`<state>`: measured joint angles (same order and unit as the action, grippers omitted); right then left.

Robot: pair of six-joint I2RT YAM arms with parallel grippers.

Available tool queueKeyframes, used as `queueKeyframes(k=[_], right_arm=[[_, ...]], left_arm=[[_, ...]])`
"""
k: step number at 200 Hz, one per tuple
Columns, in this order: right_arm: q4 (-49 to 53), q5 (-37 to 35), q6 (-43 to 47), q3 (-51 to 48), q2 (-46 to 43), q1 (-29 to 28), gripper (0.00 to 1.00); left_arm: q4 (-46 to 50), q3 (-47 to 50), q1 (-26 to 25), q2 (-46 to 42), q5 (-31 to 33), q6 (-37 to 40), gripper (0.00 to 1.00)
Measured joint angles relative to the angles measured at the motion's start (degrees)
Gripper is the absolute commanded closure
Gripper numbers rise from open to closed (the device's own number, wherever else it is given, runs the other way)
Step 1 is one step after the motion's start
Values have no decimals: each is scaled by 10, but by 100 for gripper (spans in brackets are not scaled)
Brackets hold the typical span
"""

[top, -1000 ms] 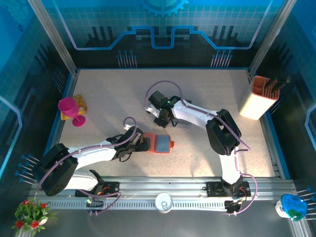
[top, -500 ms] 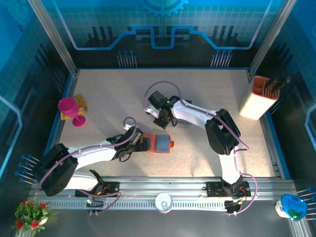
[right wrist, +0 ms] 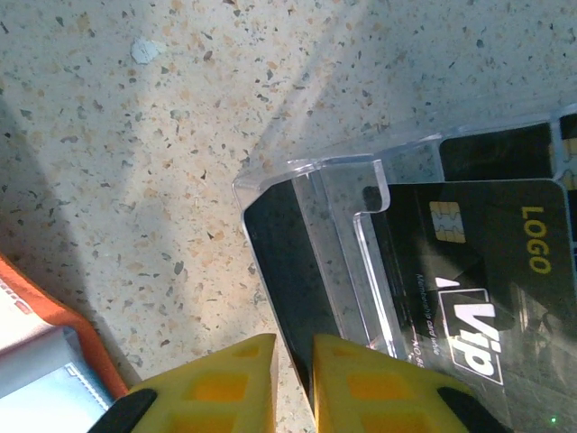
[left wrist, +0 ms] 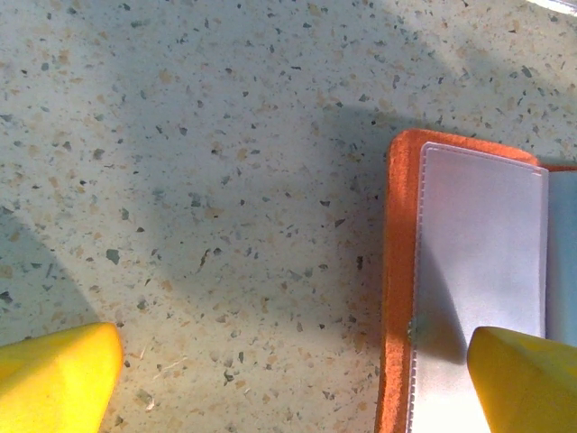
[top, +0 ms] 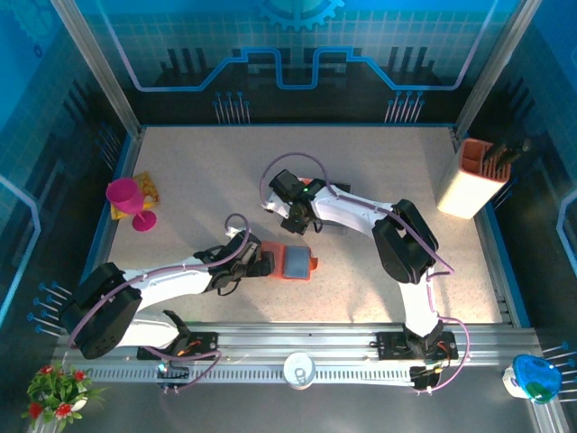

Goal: Put the credit cards into the card holder

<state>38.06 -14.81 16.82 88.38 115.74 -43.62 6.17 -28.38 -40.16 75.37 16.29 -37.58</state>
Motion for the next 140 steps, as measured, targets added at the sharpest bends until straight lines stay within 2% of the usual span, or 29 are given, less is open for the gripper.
queueKeyframes(k=[44, 65, 140], right_arm=[[-1, -8, 9, 0, 0, 0, 90], [-6, -16, 22, 0, 0, -1, 100], [-26, -43, 58, -30, -27, -23, 100]], left_arm=[[0, 0, 0, 0, 0, 0, 1], [1, 0, 0, 0, 0, 0, 1], [15, 0, 0, -24, 0, 0, 1]])
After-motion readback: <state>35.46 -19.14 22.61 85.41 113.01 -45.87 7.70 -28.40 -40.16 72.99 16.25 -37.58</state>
